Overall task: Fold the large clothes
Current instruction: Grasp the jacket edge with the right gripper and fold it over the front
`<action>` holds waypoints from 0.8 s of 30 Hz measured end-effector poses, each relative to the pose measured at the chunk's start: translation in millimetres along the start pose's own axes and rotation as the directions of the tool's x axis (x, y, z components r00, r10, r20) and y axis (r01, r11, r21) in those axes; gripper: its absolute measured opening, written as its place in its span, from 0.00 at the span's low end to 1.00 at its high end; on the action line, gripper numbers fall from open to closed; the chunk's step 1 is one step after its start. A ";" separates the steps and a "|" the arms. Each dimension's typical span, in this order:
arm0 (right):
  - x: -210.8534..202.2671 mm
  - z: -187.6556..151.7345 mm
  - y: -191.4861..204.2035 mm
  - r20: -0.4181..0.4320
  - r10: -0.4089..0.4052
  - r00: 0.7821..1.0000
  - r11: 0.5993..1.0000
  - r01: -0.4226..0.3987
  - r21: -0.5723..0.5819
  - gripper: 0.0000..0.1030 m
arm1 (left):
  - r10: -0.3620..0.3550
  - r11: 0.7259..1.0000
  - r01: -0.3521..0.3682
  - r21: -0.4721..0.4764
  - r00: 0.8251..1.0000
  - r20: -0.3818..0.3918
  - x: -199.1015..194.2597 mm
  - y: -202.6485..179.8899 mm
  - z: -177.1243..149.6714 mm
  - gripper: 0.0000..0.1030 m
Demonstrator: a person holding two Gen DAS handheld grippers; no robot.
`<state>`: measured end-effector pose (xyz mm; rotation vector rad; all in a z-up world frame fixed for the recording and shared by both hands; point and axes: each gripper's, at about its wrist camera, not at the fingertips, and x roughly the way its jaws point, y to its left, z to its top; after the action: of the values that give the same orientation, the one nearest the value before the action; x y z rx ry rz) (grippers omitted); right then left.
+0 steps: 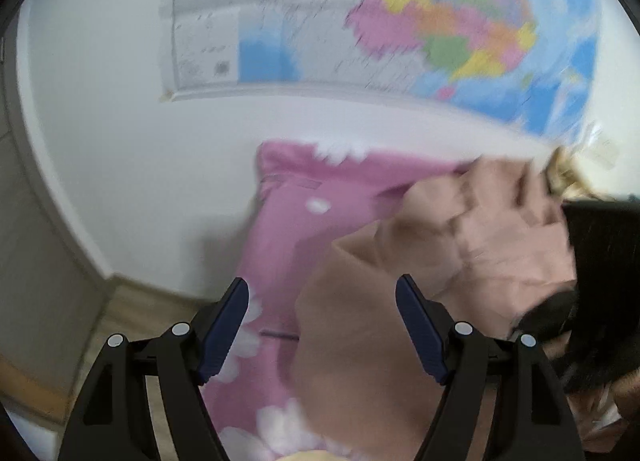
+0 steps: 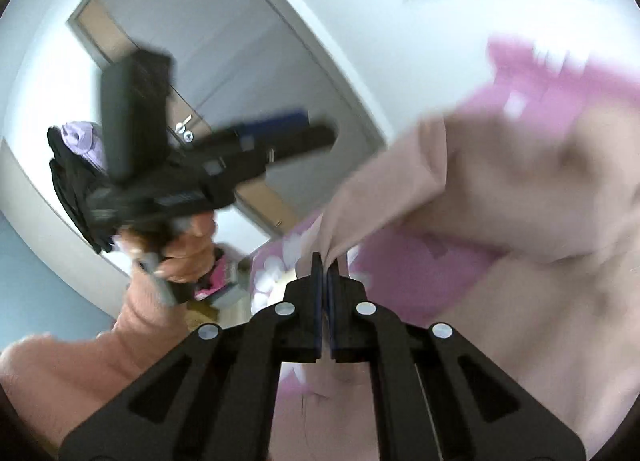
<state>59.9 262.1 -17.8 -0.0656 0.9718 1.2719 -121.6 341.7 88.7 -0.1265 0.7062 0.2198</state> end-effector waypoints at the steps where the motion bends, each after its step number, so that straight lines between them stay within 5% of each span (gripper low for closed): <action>1: -27.3 4.3 3.2 0.018 -0.021 1.000 1.000 0.021 -0.019 0.02 | -0.028 1.000 0.029 -0.002 0.999 0.025 -6.2 -2.9 3.9 0.71; 5: -134.7 4.3 -2.9 0.113 -0.166 0.980 0.984 0.171 -0.041 0.02 | -0.090 0.995 0.088 0.039 0.994 0.056 -7.8 -25.1 11.9 0.71; 8: -206.5 -8.2 -18.4 0.145 -0.351 0.925 0.935 0.356 -0.004 0.02 | -0.121 0.989 0.119 0.090 0.992 0.023 11.2 -50.5 12.3 0.71; 12: -270.5 -44.3 -61.3 0.089 -0.553 0.828 0.832 0.542 0.120 0.02 | -0.137 0.975 0.145 0.167 0.989 -0.059 53.7 -91.7 9.1 0.71; 16: -270.9 -94.0 -114.1 -0.040 -0.629 0.777 0.749 0.618 0.239 0.03 | -0.140 0.958 0.172 0.228 0.979 -0.148 98.7 -130.3 0.9 0.71; 19: -260.9 -122.0 -151.2 -0.081 -0.624 0.778 0.725 0.614 0.313 0.09 | -0.110 0.947 0.162 0.276 0.974 -0.196 133.0 -158.1 1.2 0.71; 22: -261.8 -136.8 -163.5 -0.043 -0.618 0.785 0.725 0.589 0.357 0.28 | -0.074 0.945 0.137 0.298 0.974 -0.216 159.8 -173.1 7.8 0.71; 24: -266.7 -142.0 -154.4 0.006 -0.619 0.786 0.733 0.574 0.366 0.56 | -0.051 0.942 0.121 0.312 0.973 -0.225 172.6 -179.5 11.3 0.71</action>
<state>113.0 -72.8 -5.4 -0.0191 0.9443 0.4855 56.6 197.0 -8.5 0.1362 0.9400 0.0020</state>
